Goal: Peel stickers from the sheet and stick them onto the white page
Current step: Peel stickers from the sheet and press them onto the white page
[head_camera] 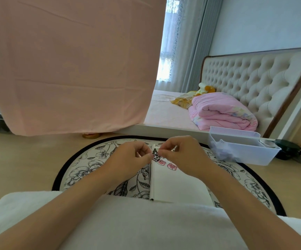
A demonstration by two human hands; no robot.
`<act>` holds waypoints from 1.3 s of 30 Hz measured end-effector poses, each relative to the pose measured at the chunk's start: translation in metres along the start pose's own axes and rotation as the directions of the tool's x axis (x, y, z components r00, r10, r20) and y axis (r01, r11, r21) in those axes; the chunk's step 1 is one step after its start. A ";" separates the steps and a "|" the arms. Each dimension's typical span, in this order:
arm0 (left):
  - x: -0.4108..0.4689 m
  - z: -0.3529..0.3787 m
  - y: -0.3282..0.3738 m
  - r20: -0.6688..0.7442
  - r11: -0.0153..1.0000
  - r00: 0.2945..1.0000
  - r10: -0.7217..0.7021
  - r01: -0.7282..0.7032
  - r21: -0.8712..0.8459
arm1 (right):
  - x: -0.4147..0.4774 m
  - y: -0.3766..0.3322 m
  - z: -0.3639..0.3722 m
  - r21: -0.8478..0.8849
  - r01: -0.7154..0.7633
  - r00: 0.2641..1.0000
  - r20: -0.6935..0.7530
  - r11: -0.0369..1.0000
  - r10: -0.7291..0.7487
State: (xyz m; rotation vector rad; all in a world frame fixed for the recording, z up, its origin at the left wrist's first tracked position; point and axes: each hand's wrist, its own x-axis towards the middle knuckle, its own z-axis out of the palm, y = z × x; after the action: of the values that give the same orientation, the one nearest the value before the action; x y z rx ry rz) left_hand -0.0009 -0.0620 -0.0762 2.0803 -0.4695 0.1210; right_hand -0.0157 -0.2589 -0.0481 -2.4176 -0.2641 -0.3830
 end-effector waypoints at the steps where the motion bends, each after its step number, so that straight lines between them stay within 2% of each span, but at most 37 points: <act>1: 0.000 -0.001 0.001 0.005 1.000 1.000 0.003 -0.003 0.006 | 0.001 0.001 0.000 0.019 -0.006 1.000 0.013 1.000 0.006; 5: 0.001 0.000 0.006 -0.002 1.000 1.000 0.007 -0.007 -0.013 | 0.003 0.004 -0.004 0.079 -0.041 0.994 0.099 0.996 0.033; 9: 0.004 0.006 0.006 0.011 0.977 0.996 -0.094 0.094 -0.191 | 0.003 0.008 -0.013 0.148 -0.157 0.981 0.136 0.976 0.137; 10: 0.005 0.007 0.003 0.010 0.981 0.996 -0.093 0.094 -0.170 | 0.003 0.010 -0.015 0.154 -0.188 0.975 0.145 0.970 0.166; 13: 0.002 0.009 -0.010 0.041 0.992 0.999 -0.009 0.004 0.126 | 0.002 0.016 -0.014 0.140 -0.298 0.933 0.253 0.944 0.256; 16: -0.004 0.015 -0.017 0.170 0.931 0.984 0.051 -0.108 0.349 | 0.001 0.020 -0.007 0.029 -0.400 0.842 0.407 0.916 0.355; 19: -0.005 0.021 -0.022 0.193 0.889 0.975 0.108 -0.182 0.421 | 0.005 0.019 -0.001 -0.042 -0.399 0.832 0.402 0.916 0.381; 28: -0.003 0.023 -0.028 0.169 0.889 0.975 0.144 -0.203 0.410 | 0.014 0.011 0.012 -0.117 -0.366 0.842 0.382 0.923 0.382; 36: -0.003 0.023 -0.028 0.164 0.885 0.976 0.146 -0.203 0.419 | 0.013 0.013 0.015 -0.145 -0.325 0.855 0.378 0.934 0.356; 39: -0.004 0.023 -0.027 0.167 0.879 0.976 0.141 -0.201 0.432 | 0.010 0.013 0.009 -0.074 -0.364 0.835 0.416 0.928 0.360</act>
State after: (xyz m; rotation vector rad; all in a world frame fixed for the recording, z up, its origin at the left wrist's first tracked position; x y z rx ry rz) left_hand 0.0036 -0.0678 -0.1115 2.5056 -0.7666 0.2145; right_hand -0.0007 -0.2621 -0.0588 -2.4505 0.0141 0.3231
